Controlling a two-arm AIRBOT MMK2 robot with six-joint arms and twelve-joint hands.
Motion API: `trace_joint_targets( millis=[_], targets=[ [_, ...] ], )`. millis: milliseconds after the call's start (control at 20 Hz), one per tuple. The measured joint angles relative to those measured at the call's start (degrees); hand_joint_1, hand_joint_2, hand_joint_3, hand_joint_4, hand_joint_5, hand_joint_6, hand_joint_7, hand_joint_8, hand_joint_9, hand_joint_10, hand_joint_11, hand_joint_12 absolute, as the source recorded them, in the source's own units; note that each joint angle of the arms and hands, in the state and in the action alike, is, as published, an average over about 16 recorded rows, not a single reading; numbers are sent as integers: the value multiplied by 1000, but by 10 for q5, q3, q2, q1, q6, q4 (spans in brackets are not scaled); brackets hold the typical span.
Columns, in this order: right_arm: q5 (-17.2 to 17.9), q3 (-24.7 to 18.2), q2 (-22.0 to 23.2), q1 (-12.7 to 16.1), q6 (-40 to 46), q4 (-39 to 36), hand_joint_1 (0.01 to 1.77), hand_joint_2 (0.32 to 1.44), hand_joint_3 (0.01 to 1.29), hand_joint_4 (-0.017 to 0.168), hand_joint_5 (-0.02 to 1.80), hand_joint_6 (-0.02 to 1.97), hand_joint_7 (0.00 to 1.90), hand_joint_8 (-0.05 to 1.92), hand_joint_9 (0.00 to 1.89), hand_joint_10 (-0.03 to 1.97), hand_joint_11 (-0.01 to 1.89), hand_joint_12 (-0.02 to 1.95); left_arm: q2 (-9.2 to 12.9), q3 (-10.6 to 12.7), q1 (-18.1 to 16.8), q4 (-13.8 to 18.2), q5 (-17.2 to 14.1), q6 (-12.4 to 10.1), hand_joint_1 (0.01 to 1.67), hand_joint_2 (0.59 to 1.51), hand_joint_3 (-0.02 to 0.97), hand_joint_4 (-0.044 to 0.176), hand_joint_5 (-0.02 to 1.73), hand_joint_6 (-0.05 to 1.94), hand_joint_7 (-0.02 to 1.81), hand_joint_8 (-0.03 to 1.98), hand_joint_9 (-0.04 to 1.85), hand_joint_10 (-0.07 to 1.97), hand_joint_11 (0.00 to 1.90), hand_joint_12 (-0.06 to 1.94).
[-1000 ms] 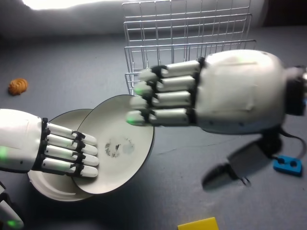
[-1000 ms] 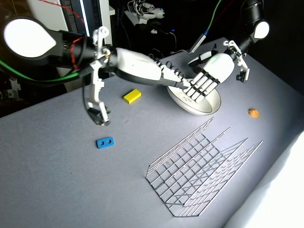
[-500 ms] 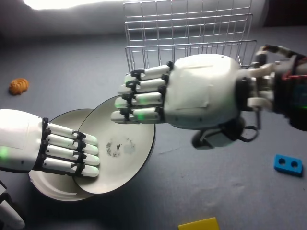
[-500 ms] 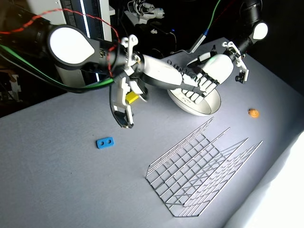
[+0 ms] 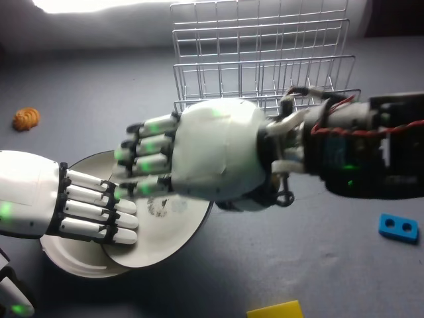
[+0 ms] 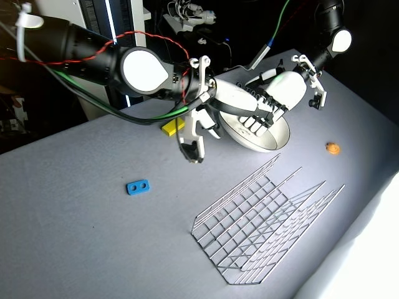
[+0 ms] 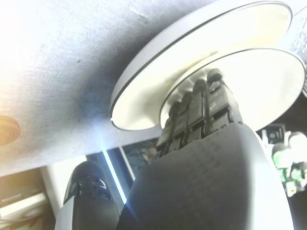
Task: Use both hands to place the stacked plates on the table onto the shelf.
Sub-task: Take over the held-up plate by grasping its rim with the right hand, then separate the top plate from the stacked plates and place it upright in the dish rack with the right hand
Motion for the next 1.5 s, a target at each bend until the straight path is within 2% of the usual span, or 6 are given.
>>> trace_joint_targets(
  millis=[350,550,850,1250,1500],
  targets=[
    [5,39,-47,-10,-14,13,1181,1028,19,2,243,12,169,15,168,19,14,713,-1,0,-1,0,1,0,15,1055,14,-6,-8,-24,-13,-21,6,-18,13,-3],
    [14,56,-62,-16,-15,24,1141,1021,19,2,313,13,262,16,261,34,21,891,-1,0,-2,0,1,-1,15,1055,14,-5,-8,-23,-13,-21,5,-18,14,-3],
    [34,68,-72,-22,-16,39,1118,1008,19,-1,512,74,512,62,518,85,215,1060,-2,0,-3,0,2,-2,16,1057,14,-4,-8,-22,-13,-22,4,-14,13,-2],
    [58,70,-74,-21,-20,44,1145,980,17,-7,758,421,810,464,843,615,613,1182,-1,6,-13,-5,0,-14,16,1060,14,-2,-7,-18,-9,-19,11,-3,13,-2],
    [65,68,-74,-16,-22,45,1171,963,16,-10,817,663,880,737,930,958,774,1182,8,19,-28,-16,-2,-36,16,1064,14,-1,-2,-8,0,-13,16,3,14,-2]
  ],
)
